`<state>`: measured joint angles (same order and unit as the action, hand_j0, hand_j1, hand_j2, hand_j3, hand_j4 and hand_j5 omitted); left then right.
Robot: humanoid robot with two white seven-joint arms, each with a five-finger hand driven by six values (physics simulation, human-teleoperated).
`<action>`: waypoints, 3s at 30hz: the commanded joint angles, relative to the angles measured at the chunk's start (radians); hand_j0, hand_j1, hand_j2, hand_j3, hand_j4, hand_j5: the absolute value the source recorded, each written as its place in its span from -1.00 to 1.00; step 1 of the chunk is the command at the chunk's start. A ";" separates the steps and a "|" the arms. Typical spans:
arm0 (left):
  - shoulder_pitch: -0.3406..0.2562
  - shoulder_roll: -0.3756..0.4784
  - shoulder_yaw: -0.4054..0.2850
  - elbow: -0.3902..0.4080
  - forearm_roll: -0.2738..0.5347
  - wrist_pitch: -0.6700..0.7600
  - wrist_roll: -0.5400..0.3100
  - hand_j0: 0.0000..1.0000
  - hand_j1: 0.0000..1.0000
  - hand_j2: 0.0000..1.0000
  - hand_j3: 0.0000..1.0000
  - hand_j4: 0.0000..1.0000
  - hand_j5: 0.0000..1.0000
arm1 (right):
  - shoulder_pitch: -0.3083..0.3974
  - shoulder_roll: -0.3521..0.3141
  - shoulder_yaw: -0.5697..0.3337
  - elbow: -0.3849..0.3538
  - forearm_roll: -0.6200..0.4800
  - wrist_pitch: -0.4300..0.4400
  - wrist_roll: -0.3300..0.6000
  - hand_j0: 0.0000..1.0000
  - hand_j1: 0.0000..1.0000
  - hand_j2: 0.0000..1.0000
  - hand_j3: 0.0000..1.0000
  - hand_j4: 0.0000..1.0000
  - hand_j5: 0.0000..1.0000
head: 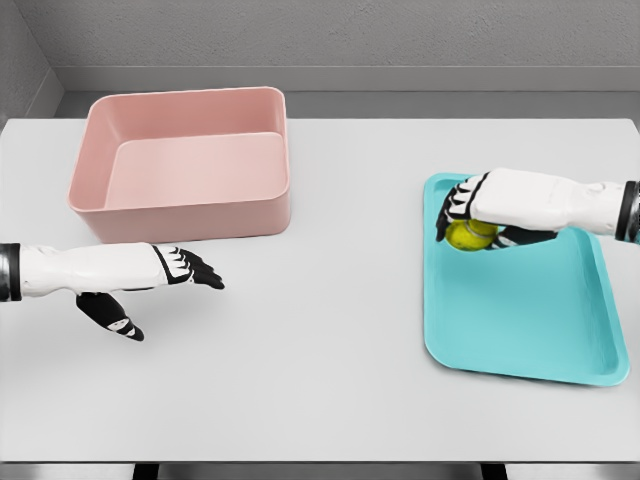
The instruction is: Put the tennis from the blue tray into the pink basket with both arms
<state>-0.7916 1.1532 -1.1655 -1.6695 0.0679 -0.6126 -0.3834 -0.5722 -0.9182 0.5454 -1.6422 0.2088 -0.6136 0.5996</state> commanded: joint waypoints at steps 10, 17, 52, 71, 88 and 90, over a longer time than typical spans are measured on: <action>0.000 0.002 0.001 0.002 0.007 0.002 0.000 1.00 1.00 1.00 1.00 1.00 1.00 | -0.057 0.078 0.067 0.001 -0.008 0.003 -0.003 0.19 0.19 0.19 0.19 0.19 0.19; 0.000 0.002 0.001 -0.001 0.007 0.002 -0.002 1.00 1.00 1.00 1.00 1.00 1.00 | -0.081 0.116 0.090 0.002 -0.008 0.003 -0.003 0.19 0.19 0.19 0.19 0.19 0.19; 0.000 0.002 0.003 0.002 0.007 0.002 0.000 1.00 1.00 1.00 1.00 1.00 1.00 | -0.084 0.306 0.185 0.016 0.006 0.003 0.011 0.70 0.70 0.70 0.70 0.70 0.70; 0.014 -0.056 0.049 -0.007 0.018 0.002 -0.005 1.00 1.00 1.00 1.00 1.00 1.00 | -0.118 0.065 0.122 0.004 -0.012 0.003 -0.015 0.99 0.99 0.99 0.99 0.99 0.99; -0.044 -0.316 0.102 0.010 0.013 0.002 -0.005 1.00 1.00 1.00 1.00 1.00 1.00 | -0.005 -0.068 -0.084 0.071 -0.011 0.003 -0.050 1.00 1.00 1.00 1.00 1.00 1.00; -0.051 -0.354 0.099 0.045 0.018 0.002 -0.005 1.00 1.00 1.00 1.00 1.00 1.00 | -0.003 -0.067 -0.075 0.145 -0.009 0.003 -0.049 1.00 1.00 1.00 1.00 1.00 1.00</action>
<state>-0.8437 0.8304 -1.0669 -1.6453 0.0758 -0.6126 -0.3884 -0.5752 -0.9844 0.4666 -1.5459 0.2034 -0.6134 0.5502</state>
